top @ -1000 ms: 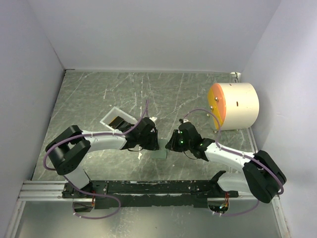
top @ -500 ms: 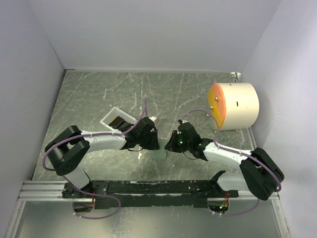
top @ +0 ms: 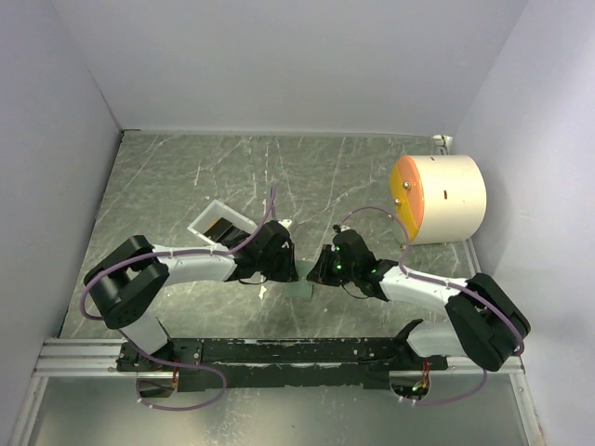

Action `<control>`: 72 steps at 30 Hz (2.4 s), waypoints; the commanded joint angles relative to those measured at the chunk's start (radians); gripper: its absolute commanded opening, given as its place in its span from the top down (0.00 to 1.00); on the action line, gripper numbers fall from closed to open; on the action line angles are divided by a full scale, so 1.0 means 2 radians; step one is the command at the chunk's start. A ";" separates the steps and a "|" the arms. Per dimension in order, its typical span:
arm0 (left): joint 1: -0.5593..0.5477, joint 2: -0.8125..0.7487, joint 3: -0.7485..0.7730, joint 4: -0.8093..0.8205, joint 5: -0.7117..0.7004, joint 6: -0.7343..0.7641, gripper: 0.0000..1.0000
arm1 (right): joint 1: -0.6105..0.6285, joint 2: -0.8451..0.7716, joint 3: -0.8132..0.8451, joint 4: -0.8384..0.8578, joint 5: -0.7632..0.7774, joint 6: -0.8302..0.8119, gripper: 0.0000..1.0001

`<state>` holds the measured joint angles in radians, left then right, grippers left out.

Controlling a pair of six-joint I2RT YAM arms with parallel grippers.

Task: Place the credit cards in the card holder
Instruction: Close the card holder at the center of the board.

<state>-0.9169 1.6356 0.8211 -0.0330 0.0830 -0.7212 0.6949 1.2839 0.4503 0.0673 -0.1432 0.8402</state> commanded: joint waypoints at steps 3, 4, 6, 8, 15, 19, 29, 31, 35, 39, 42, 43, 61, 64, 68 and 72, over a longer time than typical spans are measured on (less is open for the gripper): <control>0.003 -0.001 -0.009 0.009 0.004 -0.004 0.72 | -0.001 0.007 -0.007 0.020 -0.006 0.007 0.84; 0.003 0.000 -0.009 0.008 0.004 -0.004 0.72 | -0.002 0.008 -0.007 0.022 -0.008 0.008 0.85; 0.003 0.001 -0.008 0.008 0.004 -0.004 0.72 | -0.001 0.011 -0.008 0.027 -0.011 0.010 0.85; 0.003 0.001 -0.008 0.010 0.005 -0.004 0.72 | -0.001 0.016 -0.008 0.032 -0.014 0.011 0.85; 0.003 0.003 -0.011 0.015 0.008 -0.006 0.72 | -0.001 0.020 -0.008 0.037 -0.015 0.013 0.85; 0.002 0.007 -0.011 0.016 0.010 -0.007 0.72 | -0.001 0.022 -0.008 0.038 -0.017 0.012 0.85; 0.003 0.007 -0.009 0.019 0.015 -0.010 0.72 | -0.001 0.028 -0.005 0.046 -0.022 0.013 0.85; 0.003 0.007 -0.009 0.020 0.015 -0.010 0.72 | -0.001 0.028 -0.004 0.048 -0.024 0.013 0.85; 0.002 0.008 -0.012 0.024 0.019 -0.011 0.73 | -0.001 0.031 -0.003 0.054 -0.027 0.015 0.85; 0.003 0.010 -0.015 0.028 0.018 -0.013 0.73 | -0.002 0.036 0.001 0.059 -0.032 0.015 0.85; 0.003 0.012 -0.016 0.030 0.019 -0.014 0.73 | -0.001 0.033 0.000 0.060 -0.032 0.016 0.85; 0.003 0.012 -0.016 0.031 0.020 -0.016 0.73 | -0.001 0.030 -0.001 0.061 -0.034 0.016 0.85; 0.003 -0.006 -0.024 0.041 0.019 -0.028 0.73 | -0.001 0.032 0.020 -0.021 0.017 -0.016 0.86; 0.003 -0.005 -0.026 0.044 0.021 -0.029 0.73 | 0.002 0.041 0.025 -0.029 0.019 -0.017 0.86; 0.003 -0.001 -0.027 0.048 0.025 -0.029 0.73 | 0.007 0.052 0.030 -0.029 0.018 -0.017 0.86; 0.002 0.000 -0.028 0.049 0.026 -0.029 0.73 | 0.013 0.059 0.036 -0.033 0.023 -0.015 0.86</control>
<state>-0.9112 1.6379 0.7822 0.0414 0.1020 -0.7753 0.7067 1.3682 0.5114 0.0536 -0.1425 0.8295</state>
